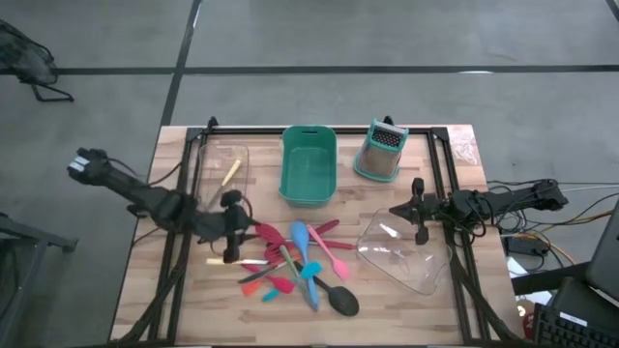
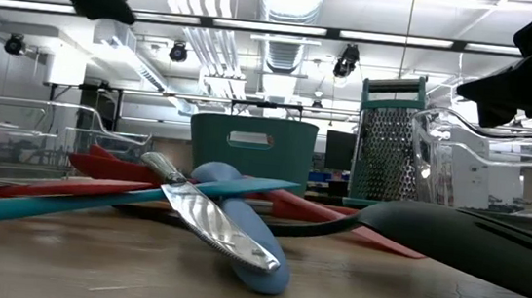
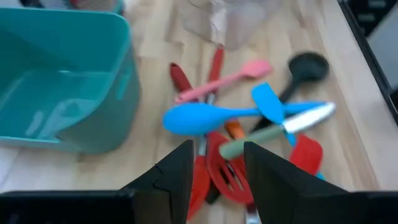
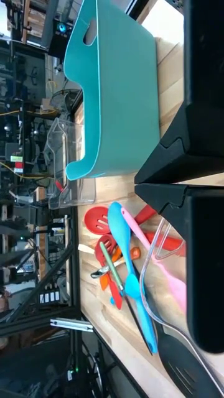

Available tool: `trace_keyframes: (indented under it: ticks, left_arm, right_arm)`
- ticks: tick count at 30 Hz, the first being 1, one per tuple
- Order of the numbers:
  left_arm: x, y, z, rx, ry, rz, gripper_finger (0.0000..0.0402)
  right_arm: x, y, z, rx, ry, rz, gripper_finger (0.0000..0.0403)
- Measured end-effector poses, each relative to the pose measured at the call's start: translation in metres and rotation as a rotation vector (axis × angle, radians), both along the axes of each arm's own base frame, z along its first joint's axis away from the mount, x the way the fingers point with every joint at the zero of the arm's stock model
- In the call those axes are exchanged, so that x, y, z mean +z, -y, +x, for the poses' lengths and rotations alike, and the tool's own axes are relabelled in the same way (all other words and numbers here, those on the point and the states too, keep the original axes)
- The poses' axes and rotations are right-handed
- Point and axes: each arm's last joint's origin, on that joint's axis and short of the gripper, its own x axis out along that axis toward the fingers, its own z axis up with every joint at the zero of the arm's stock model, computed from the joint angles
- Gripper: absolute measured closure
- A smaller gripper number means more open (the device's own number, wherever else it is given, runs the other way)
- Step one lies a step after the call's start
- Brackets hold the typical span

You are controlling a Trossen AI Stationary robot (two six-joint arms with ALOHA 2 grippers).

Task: Pick & Place Kitchen Items
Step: Put the yellow table knife into the top transparent bin

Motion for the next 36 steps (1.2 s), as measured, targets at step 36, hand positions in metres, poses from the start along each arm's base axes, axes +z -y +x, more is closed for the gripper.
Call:
trace_keyframes:
  ticks: [36]
  left_arm:
    - [-0.085,0.065,-0.029,0.004,-0.605,0.041,0.0254]
  right_arm:
    - [0.000,0.000,0.000,0.000,0.000,-0.001,0.0394]
